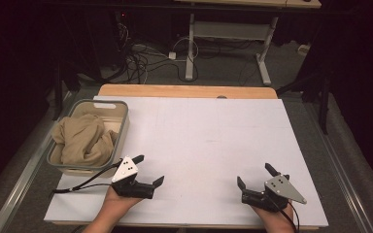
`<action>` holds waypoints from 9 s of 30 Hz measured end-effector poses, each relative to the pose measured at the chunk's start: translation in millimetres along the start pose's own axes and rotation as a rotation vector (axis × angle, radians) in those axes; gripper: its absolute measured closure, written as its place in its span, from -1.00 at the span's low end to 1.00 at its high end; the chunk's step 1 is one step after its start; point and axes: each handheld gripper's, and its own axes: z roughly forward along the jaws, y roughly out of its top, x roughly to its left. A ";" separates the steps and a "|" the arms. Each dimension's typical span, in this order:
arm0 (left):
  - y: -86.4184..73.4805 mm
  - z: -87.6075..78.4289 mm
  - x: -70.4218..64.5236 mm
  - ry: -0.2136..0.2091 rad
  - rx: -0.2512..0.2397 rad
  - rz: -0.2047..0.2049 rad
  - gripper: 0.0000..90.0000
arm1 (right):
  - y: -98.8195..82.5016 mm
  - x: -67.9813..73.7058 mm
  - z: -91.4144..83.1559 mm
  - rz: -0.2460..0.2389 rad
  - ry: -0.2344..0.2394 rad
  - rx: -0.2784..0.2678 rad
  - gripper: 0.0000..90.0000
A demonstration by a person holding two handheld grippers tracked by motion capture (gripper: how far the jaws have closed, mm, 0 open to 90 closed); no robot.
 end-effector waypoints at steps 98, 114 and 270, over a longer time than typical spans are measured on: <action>26.9 -99.5 43.6 0.061 -0.072 -0.036 -1.00 | -28.1 27.1 -37.1 -0.103 0.049 -0.295 -0.99; 16.9 -120.5 75.6 0.139 -0.069 -0.079 -1.00 | -28.7 27.6 -36.2 -0.105 0.051 -0.291 -0.99; 52.8 -67.4 189.5 0.173 1.001 -0.311 0.33 | -31.3 25.5 -39.4 -0.101 0.051 -0.293 -0.99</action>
